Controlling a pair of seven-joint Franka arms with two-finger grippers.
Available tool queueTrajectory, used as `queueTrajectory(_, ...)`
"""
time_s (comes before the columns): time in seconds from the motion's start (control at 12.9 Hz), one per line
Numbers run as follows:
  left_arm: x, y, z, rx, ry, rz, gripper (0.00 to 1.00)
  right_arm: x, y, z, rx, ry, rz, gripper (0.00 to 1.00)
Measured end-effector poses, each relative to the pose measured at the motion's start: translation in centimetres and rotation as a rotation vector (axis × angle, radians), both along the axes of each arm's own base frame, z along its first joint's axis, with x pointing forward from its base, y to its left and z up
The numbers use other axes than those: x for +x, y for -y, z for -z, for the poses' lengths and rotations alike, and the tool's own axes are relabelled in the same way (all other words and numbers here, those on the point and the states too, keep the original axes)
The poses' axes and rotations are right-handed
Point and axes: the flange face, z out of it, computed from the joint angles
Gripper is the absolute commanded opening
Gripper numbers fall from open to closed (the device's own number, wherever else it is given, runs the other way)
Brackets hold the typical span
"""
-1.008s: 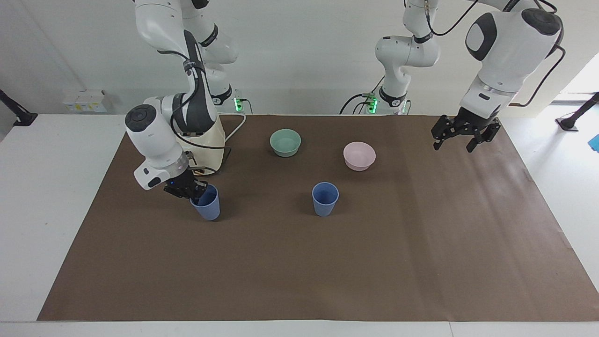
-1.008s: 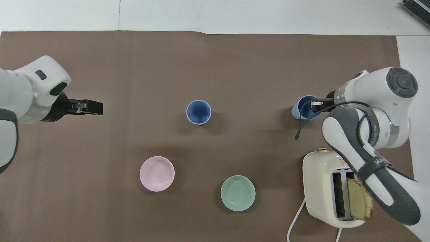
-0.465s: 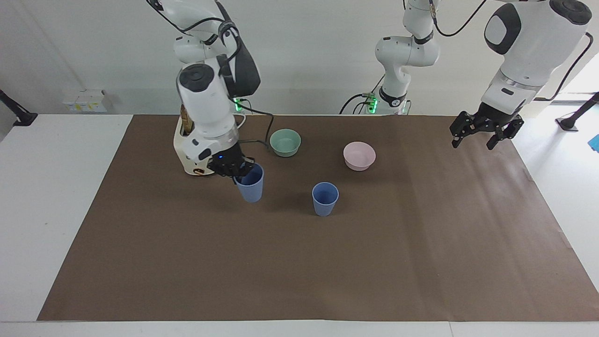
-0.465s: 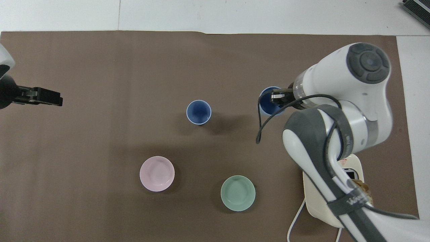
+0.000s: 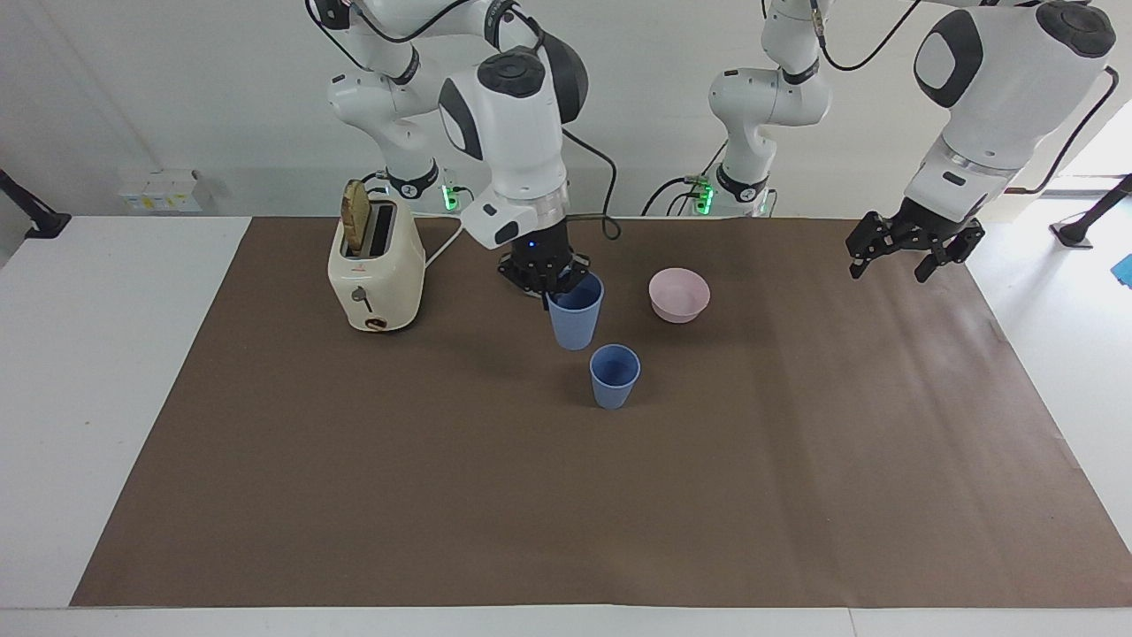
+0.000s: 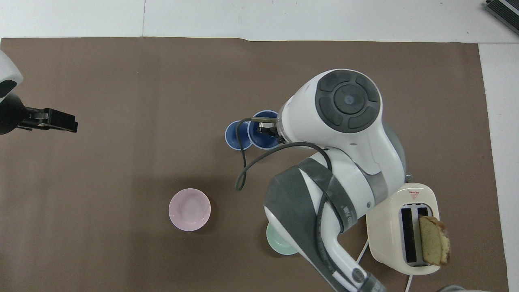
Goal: Stack blue cups with both arms
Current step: 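Carry the other blue cup over the first cup with the right gripper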
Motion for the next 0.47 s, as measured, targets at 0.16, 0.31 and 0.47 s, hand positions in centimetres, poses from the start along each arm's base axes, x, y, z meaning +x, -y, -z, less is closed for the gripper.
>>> queueTrajectory(0.16, -0.2, -0.1, 0.0, 0.001, -0.014, -0.002, 1.00, 0.3, -2.8, 0.5, 0.016, -0.005, 0.009, 0.00)
queueTrajectory(0.31, -0.6, -0.2, -0.4, 0.001, -0.026, -0.002, 1.00, 1.4, -3.0, 2.1, 0.012, -0.021, 0.016, 0.00)
queueTrajectory(0.47, -0.9, -0.3, -0.9, 0.000, -0.028, -0.002, 1.00, 2.3, -2.7, 3.7, -0.002, -0.035, 0.024, 0.00)
